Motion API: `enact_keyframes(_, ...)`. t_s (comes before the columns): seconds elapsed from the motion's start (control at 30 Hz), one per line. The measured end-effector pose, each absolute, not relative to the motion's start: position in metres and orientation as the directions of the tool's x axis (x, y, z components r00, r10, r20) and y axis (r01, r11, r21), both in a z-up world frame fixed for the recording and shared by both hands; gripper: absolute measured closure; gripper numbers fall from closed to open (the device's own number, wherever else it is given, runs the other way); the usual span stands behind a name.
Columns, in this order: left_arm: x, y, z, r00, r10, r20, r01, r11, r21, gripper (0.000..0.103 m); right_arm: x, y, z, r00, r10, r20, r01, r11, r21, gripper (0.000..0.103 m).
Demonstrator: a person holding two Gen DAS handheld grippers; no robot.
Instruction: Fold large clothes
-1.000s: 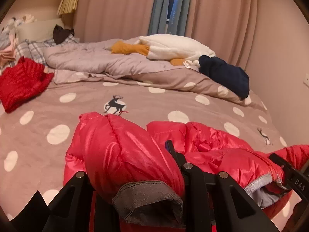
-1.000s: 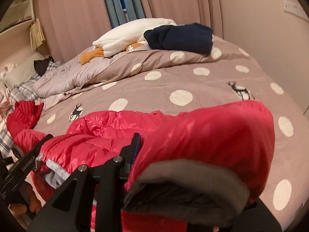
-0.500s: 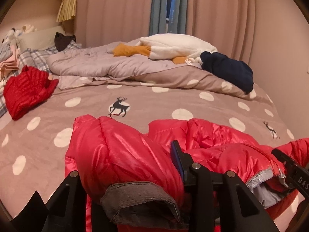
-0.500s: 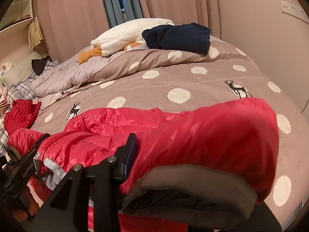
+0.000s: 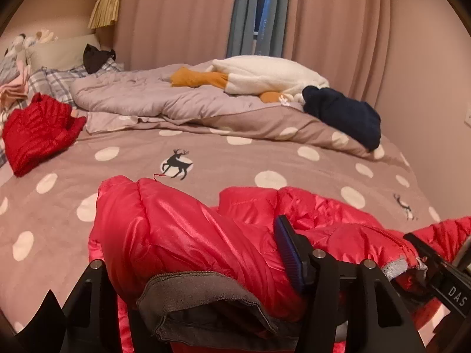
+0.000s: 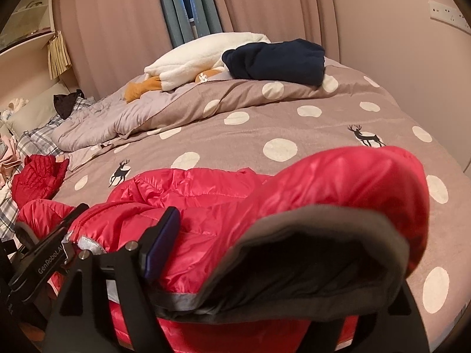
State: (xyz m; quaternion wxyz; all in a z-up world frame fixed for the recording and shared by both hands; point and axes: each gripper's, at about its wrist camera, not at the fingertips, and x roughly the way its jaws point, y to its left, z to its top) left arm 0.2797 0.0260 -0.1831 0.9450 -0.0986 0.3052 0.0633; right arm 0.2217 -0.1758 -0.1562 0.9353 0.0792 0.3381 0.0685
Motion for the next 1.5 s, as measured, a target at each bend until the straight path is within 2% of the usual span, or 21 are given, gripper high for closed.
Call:
enact_keyframes(0.17, 0.277, 0.026, -0.18, 0.815, 0.04, -0.579, -0.17, 0.971, -0.171, 0.037, 0.217, -0.18, -0.151, 0.769, 0.212, -0.603, -0.084, 0.969, 0.234, 0.017)
enact_keyframes(0.37, 0.274, 0.025, -0.176, 0.816, 0.039, -0.576, -0.168, 0.971, -0.173, 0.035, 0.212, -0.18, -0.146, 0.775, 0.205, -0.598, -0.083, 0.971, 0.225, 0.016)
enact_keyframes(0.43, 0.271, 0.026, -0.172, 0.826, 0.025, -0.564, -0.16, 0.968, -0.192, 0.031, 0.211, -0.181, -0.143, 0.779, 0.214, -0.59, -0.088, 0.968, 0.234, 0.016)
enact_keyframes(0.77, 0.267, 0.028, -0.167, 0.828, 0.014, -0.561, -0.166, 0.961, -0.221, 0.03, 0.2, -0.185, -0.132, 0.797, 0.225, -0.561, -0.093, 0.963, 0.253, 0.015)
enact_keyframes(0.97, 0.256, 0.035, -0.156, 0.849, -0.024, -0.527, -0.132, 0.958, -0.256, 0.03, 0.194, -0.184, -0.122, 0.819, 0.227, -0.527, -0.092, 0.959, 0.269, 0.01)
enact_keyframes(1.07, 0.253, 0.04, -0.151, 0.853, -0.042, -0.52, -0.129, 0.949, -0.288, 0.021, 0.191, -0.18, -0.117, 0.831, 0.223, -0.51, -0.092, 0.958, 0.27, 0.007)
enact_keyframes(1.13, 0.249, 0.044, -0.147, 0.869, -0.015, -0.494, -0.148, 0.945, -0.29, 0.009, 0.19, -0.18, -0.115, 0.835, 0.229, -0.501, -0.089, 0.954, 0.288, 0.006)
enact_keyframes(1.17, 0.245, 0.046, -0.144, 0.879, 0.01, -0.476, -0.165, 0.945, -0.284, 0.007, 0.19, -0.18, -0.114, 0.835, 0.235, -0.497, -0.089, 0.95, 0.299, 0.006)
enact_keyframes(1.33, 0.232, 0.053, -0.133, 0.918, 0.094, -0.386, -0.2, 0.949, -0.245, 0.002, 0.19, -0.176, -0.112, 0.85, 0.225, -0.475, -0.081, 0.949, 0.304, 0.005)
enact_keyframes(1.5, 0.242, 0.066, -0.139, 0.897, 0.07, -0.437, -0.21, 0.936, -0.281, 0.002, 0.19, -0.166, -0.11, 0.849, 0.226, -0.477, -0.11, 0.959, 0.26, 0.004)
